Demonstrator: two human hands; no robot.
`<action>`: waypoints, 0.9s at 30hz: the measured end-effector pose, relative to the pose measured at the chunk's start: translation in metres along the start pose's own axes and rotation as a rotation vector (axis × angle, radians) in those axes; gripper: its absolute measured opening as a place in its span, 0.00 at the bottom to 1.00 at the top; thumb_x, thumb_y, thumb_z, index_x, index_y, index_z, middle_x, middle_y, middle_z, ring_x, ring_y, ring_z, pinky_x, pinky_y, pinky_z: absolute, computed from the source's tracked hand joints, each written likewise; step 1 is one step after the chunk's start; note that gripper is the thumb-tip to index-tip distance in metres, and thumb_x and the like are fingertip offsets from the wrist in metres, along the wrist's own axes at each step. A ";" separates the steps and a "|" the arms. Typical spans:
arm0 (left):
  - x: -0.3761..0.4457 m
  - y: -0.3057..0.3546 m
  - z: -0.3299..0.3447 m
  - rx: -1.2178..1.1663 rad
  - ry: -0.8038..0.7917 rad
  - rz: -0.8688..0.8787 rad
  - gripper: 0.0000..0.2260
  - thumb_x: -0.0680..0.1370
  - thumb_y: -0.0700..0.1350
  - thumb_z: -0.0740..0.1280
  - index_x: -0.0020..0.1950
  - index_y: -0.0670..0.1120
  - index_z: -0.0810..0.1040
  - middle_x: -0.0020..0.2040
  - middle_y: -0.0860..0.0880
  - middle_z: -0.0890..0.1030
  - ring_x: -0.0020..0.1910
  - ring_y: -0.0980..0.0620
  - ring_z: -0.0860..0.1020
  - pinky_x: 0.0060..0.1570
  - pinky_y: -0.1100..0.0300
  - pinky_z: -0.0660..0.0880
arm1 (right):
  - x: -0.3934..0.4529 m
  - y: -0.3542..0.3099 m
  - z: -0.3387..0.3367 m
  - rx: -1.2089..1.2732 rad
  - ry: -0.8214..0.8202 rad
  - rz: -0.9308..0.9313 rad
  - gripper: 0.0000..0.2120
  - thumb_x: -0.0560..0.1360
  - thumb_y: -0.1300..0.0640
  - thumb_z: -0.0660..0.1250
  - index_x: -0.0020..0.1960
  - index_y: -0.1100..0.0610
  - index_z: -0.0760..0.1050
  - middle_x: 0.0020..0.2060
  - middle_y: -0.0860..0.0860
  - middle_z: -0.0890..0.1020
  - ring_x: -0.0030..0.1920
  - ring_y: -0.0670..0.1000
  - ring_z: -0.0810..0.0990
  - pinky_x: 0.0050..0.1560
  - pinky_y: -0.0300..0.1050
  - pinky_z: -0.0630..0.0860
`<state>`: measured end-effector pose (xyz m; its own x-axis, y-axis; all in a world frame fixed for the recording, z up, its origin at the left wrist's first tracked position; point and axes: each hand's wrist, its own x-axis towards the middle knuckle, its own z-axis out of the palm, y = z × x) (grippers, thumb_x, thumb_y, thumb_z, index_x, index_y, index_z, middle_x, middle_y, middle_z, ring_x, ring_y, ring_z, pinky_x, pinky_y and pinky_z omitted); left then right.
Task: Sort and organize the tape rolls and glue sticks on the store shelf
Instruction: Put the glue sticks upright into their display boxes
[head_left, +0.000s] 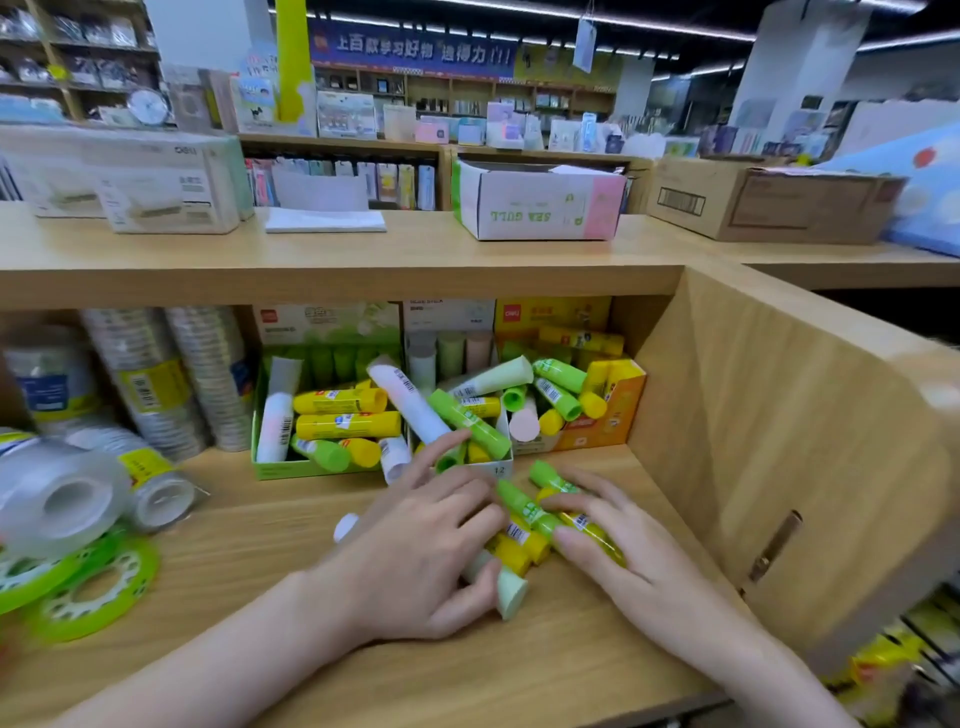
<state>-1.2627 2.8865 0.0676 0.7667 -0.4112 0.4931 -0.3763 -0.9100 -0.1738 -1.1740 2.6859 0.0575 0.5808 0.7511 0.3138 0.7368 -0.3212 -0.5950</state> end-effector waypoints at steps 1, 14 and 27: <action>-0.003 0.002 -0.001 0.017 0.027 -0.008 0.10 0.71 0.49 0.61 0.40 0.44 0.78 0.39 0.48 0.77 0.48 0.48 0.77 0.71 0.49 0.57 | -0.001 -0.004 0.004 -0.012 0.007 -0.011 0.25 0.70 0.29 0.50 0.60 0.40 0.68 0.66 0.36 0.64 0.67 0.32 0.60 0.61 0.23 0.54; -0.025 -0.026 -0.007 0.035 -0.150 0.122 0.21 0.79 0.50 0.52 0.66 0.45 0.75 0.64 0.49 0.77 0.68 0.50 0.70 0.72 0.46 0.53 | 0.018 0.006 0.001 -0.161 -0.040 -0.026 0.38 0.64 0.29 0.61 0.68 0.47 0.59 0.62 0.42 0.62 0.64 0.37 0.62 0.64 0.28 0.57; 0.019 0.020 -0.002 -0.003 -0.130 0.093 0.27 0.74 0.55 0.58 0.68 0.40 0.70 0.70 0.41 0.69 0.71 0.46 0.64 0.72 0.51 0.52 | -0.004 0.010 -0.003 -0.225 0.236 0.031 0.13 0.67 0.58 0.67 0.52 0.53 0.75 0.51 0.43 0.75 0.54 0.38 0.72 0.55 0.22 0.62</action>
<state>-1.2570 2.8609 0.0751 0.7894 -0.4972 0.3601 -0.4505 -0.8676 -0.2104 -1.1681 2.6777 0.0526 0.6489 0.5927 0.4770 0.7603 -0.4806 -0.4370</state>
